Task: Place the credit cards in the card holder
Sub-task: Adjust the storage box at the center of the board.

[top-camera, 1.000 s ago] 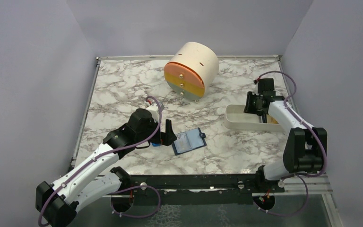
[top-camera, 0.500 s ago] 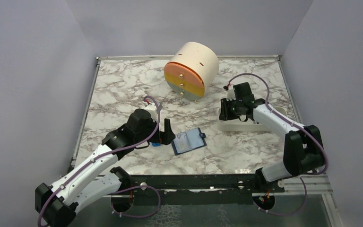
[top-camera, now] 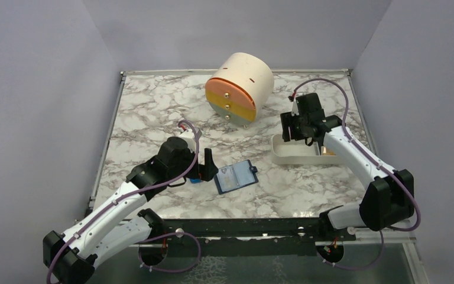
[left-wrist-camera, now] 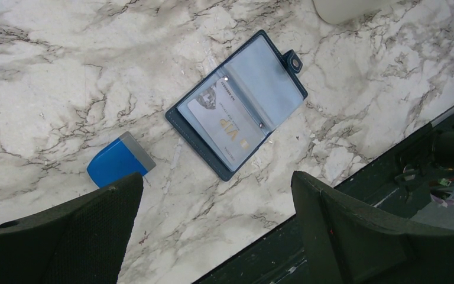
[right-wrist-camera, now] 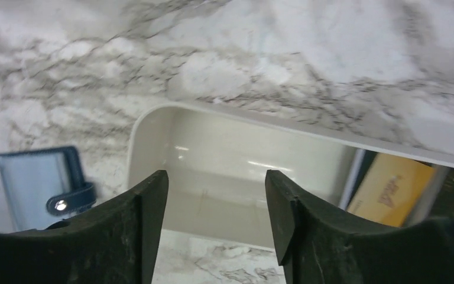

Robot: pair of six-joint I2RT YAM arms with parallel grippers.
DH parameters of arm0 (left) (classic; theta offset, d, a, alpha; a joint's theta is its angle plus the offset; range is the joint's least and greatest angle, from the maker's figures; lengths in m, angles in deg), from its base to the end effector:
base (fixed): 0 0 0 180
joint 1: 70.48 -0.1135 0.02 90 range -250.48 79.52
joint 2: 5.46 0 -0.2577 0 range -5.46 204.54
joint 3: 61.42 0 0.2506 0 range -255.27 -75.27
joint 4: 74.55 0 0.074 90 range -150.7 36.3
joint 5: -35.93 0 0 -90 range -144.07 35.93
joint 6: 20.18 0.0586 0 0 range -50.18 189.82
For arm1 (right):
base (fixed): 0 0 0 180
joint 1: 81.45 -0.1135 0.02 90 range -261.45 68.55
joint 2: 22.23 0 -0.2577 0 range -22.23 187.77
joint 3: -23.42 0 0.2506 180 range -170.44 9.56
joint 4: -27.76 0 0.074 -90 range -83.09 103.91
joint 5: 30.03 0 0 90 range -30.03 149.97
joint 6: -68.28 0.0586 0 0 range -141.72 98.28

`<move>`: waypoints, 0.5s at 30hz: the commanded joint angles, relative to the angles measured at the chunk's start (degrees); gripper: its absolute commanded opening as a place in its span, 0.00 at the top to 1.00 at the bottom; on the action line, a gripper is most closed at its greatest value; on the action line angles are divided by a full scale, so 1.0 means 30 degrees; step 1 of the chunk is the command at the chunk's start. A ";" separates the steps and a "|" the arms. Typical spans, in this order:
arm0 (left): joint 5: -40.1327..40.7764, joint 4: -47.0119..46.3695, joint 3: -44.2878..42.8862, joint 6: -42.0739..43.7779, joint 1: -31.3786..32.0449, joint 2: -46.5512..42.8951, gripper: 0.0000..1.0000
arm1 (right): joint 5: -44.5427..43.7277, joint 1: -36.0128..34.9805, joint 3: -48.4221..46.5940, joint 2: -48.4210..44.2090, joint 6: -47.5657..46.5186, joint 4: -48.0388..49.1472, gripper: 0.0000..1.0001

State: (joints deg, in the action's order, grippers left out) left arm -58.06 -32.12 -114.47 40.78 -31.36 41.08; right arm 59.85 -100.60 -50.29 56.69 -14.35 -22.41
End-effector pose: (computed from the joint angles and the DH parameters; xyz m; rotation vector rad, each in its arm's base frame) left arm 0.1518 -0.1287 0.2513 0.2424 2.2834 -0.7229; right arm 0.2791 0.0968 0.2345 -0.2606 2.5338 0.1795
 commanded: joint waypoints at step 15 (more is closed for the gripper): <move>0.0119 0.0053 -0.1079 0.1059 0.0996 0.0810 0.01 | -0.9276 0.2773 -0.0716 0.0986 -0.0477 -0.2160 0.31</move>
State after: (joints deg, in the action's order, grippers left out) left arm -58.10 -32.06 -115.30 42.09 -28.72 42.92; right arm 35.39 -94.20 -55.47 61.80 -14.09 -28.77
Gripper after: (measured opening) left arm 0.992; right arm 0.690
